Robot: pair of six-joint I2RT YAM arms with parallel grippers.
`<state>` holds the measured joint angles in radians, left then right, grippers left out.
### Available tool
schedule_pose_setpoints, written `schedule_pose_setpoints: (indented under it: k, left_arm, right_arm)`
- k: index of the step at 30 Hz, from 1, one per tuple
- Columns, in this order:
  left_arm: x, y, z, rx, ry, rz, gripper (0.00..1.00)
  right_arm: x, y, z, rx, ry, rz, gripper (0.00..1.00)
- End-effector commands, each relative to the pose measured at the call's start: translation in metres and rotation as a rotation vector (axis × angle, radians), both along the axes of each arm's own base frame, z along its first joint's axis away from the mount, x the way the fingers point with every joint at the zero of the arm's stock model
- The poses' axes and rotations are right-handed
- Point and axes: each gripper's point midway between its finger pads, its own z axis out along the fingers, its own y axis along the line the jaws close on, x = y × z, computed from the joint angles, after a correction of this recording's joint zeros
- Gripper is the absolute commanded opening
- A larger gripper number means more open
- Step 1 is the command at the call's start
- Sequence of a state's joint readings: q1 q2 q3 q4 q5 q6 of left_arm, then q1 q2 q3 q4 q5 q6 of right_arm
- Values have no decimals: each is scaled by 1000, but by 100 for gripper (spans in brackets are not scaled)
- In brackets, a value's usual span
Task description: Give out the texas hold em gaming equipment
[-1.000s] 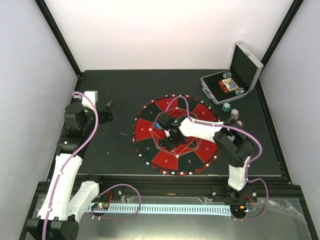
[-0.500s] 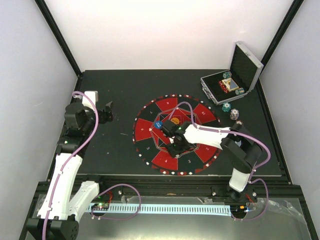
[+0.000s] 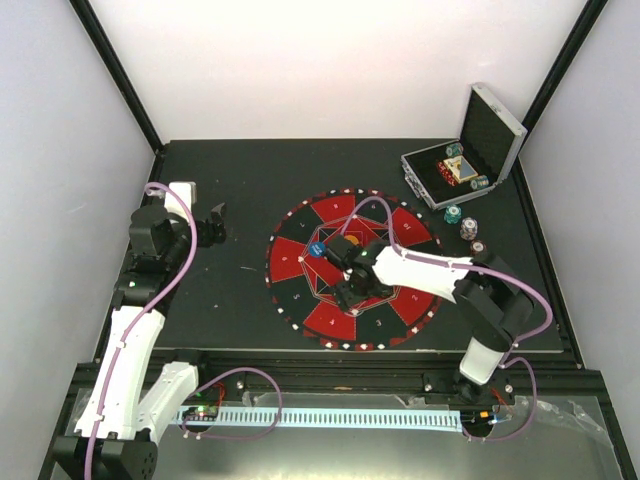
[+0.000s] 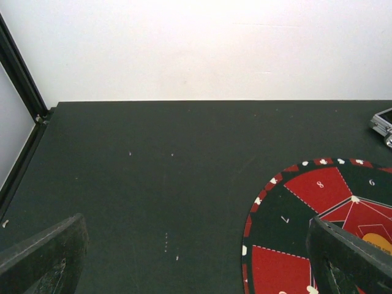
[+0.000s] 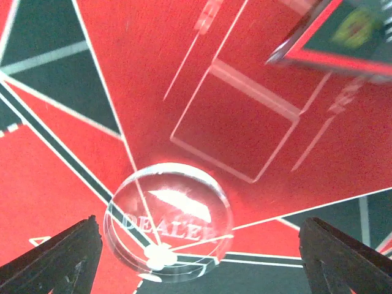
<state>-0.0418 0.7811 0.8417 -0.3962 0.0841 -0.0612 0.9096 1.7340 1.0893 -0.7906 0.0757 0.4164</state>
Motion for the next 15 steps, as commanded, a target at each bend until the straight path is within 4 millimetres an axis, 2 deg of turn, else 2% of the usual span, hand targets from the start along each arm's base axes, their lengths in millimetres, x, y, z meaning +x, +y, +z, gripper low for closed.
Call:
schedule_pose_setpoints:
  k: [1, 5, 8, 15]
  left_arm:
    - [-2, -4, 3, 1, -6, -20, 99]
    - [-2, -4, 2, 1, -5, -21, 99]
    - [-2, -4, 2, 1, -6, -21, 99]
    - [-2, -3, 3, 1, -10, -18, 99]
  right_arm:
    - [41, -5, 37, 30, -126, -72, 90]
    - [69, -4, 38, 47, -147, -95, 96]
    - [88, -3, 27, 45, -139, -113, 97]
    - [103, -13, 4, 14, -110, -219, 99]
